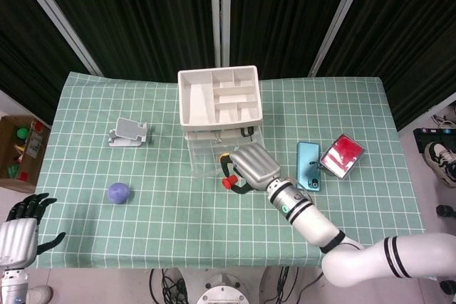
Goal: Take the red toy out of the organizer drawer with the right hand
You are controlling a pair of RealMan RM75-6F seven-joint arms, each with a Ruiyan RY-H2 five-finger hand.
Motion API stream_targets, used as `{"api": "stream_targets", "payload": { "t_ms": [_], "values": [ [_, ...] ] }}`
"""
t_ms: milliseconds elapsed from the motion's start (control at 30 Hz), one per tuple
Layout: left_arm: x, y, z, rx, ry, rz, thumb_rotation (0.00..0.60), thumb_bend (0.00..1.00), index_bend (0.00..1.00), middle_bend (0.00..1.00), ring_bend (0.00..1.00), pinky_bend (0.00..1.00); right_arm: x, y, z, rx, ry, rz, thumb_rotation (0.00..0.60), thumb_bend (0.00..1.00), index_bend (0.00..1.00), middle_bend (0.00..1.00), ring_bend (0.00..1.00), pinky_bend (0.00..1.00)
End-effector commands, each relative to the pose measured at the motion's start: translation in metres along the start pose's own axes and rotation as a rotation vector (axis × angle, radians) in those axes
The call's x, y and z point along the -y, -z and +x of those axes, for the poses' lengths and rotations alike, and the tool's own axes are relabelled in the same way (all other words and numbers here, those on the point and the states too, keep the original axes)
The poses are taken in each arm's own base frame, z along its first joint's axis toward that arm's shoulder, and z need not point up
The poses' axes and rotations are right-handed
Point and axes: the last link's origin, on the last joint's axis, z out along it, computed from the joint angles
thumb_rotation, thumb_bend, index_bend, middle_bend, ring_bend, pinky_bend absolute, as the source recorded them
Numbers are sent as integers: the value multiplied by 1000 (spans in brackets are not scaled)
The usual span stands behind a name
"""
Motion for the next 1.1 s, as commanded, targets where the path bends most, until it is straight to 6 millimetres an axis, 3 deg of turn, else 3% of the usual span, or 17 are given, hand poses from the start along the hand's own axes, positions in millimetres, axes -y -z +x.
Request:
{"api": "stream_targets", "payload": {
  "t_ms": [33, 367, 533, 667, 767, 900, 1000, 1067, 1100],
  "values": [
    [-3, -1, 1, -5, 1, -9, 600, 3, 276, 189, 144, 206, -32, 26, -55, 80, 18, -1, 600, 236, 723, 924, 954, 1000],
    [-5, 2, 2, -2, -5, -6, 600, 3, 276, 189, 145, 207, -39, -7, -132, 111, 208, 25, 600, 241, 628, 924, 946, 998],
    [-4, 3, 2, 1, -7, -3, 600, 3, 276, 189, 145, 207, -36, -14, -150, 144, 233, 24, 600, 243, 406, 924, 941, 997],
    [-3, 3, 2, -2, -5, -3, 600, 3, 276, 189, 144, 207, -37, -7, -145, 136, 232, 24, 600, 244, 155, 924, 935, 991],
    [-2, 3, 1, -5, -3, -4, 600, 3, 276, 189, 145, 207, -39, 5, -129, 88, 212, 16, 600, 245, 29, 915, 925, 979],
    [-1, 2, 1, -10, 2, -5, 600, 3, 275, 188, 144, 207, -58, 48, -93, -60, 171, -37, 600, 244, 28, 854, 862, 961],
    [1, 1, 1, -12, 4, -3, 600, 3, 275, 189, 145, 207, -82, 90, -73, -187, 131, -101, 600, 245, 95, 755, 731, 941],
    [1, 0, 0, -13, 6, -5, 600, 3, 276, 189, 145, 207, -101, 121, -63, -269, 102, -158, 600, 245, 118, 636, 589, 839],
    [0, -1, 0, -13, 6, -7, 600, 3, 276, 189, 144, 207, -109, 134, -61, -300, 90, -182, 600, 244, 120, 558, 502, 739]
  ]
}}
